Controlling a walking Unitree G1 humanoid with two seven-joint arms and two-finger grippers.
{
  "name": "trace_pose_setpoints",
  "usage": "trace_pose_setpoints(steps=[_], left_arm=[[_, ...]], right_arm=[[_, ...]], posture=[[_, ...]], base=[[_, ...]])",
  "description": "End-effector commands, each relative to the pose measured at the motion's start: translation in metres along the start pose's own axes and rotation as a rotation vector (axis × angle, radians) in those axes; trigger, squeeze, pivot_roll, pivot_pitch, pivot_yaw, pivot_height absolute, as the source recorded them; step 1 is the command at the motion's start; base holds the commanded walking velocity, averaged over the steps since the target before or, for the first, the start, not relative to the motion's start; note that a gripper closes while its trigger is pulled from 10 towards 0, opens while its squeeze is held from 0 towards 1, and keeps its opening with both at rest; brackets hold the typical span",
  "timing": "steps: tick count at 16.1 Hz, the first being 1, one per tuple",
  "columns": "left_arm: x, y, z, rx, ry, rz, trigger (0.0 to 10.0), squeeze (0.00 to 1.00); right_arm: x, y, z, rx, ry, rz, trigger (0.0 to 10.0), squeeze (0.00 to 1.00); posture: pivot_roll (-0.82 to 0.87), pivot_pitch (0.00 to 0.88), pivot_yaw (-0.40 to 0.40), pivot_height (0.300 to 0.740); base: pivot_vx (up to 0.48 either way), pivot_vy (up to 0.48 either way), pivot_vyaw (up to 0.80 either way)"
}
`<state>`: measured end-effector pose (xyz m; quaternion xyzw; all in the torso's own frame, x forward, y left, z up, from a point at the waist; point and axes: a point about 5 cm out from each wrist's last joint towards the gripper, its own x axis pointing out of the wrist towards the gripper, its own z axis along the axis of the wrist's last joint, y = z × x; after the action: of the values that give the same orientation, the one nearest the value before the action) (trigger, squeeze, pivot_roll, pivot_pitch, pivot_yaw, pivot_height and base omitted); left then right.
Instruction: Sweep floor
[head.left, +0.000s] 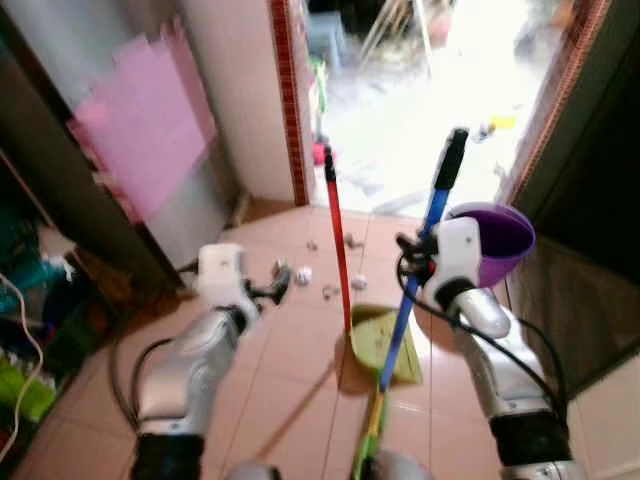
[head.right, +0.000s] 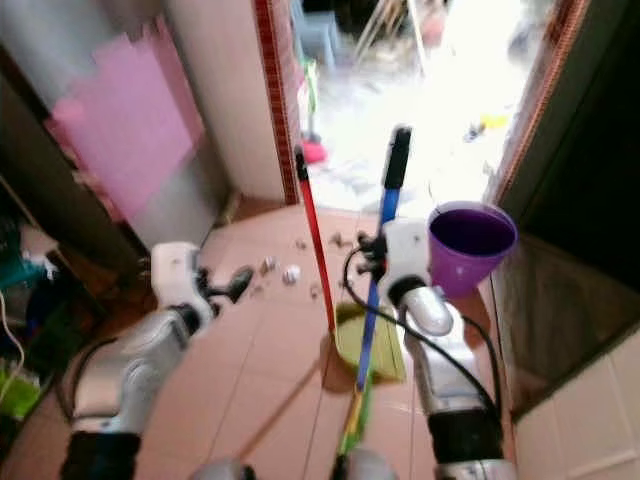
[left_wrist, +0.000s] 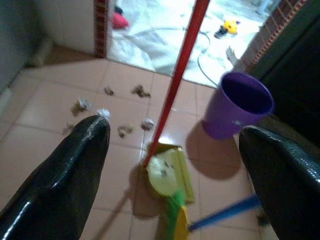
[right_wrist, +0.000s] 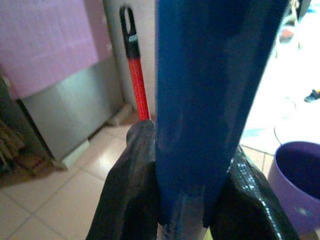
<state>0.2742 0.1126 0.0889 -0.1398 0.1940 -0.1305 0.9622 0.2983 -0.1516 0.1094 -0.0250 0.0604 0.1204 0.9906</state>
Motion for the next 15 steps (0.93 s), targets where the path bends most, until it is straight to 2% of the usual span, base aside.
trace_pose_setpoints(steps=[1, 6, 8, 9, 11, 14, 15], left_arm=[[-0.0017, 0.0089, 0.0011, 0.006, 0.006, 0.033, 10.0, 0.0], [-0.0008, 0.0084, 0.0008, -0.014, -0.003, 0.028, 10.0, 0.0], [-0.001, 0.0073, 0.0036, 0.027, -0.019, -0.001, 10.0, 0.0], [-0.003, 0.0058, 0.0048, 0.002, -0.027, -0.033, 10.0, 0.0], [-0.0031, 0.0085, 0.0045, 0.025, -0.023, -0.007, 10.0, 0.0], [-0.0038, 0.0052, 0.002, -0.009, -0.017, -0.05, 10.0, 0.0], [-0.0029, 0.0055, 0.0007, 0.003, -0.007, -0.03, 10.0, 0.0]], right_arm=[[0.0037, 0.0045, 0.0131, -0.007, -0.05, 0.017, 10.0, 0.0], [0.0028, 0.0034, 0.0121, -0.001, -0.051, 0.007, 10.0, 0.0], [0.002, 0.0036, 0.0114, -0.001, -0.054, 0.008, 10.0, 0.0], [0.002, 0.0041, 0.0115, 0.0, -0.054, 0.009, 10.0, 0.0], [0.0021, 0.0044, 0.0116, 0.001, -0.056, 0.009, 10.0, 0.0], [0.0018, 0.0038, 0.0117, -0.007, -0.054, 0.004, 10.0, 0.0], [0.0015, 0.0028, 0.0116, -0.006, -0.055, 0.0, 10.0, 0.0]], posture=[[-0.12, 0.0, 0.06, 0.74], [-0.12, 0.0, 0.068, 0.74], [-0.12, 0.0, 0.069, 0.74], [-0.12, 0.0, 0.07, 0.74], [-0.12, 0.0, 0.07, 0.74], [-0.12, 0.0, 0.071, 0.74], [-0.12, 0.0, 0.07, 0.74]], base=[[0.0, 0.0, 0.0], [0.0, 0.0, -0.43], [0.0, 0.0, 0.0], [0.247, 0.281, 0.0], [0.272, 0.291, 0.0], [0.285, 0.287, 0.0], [0.0, 0.0, -0.8]])
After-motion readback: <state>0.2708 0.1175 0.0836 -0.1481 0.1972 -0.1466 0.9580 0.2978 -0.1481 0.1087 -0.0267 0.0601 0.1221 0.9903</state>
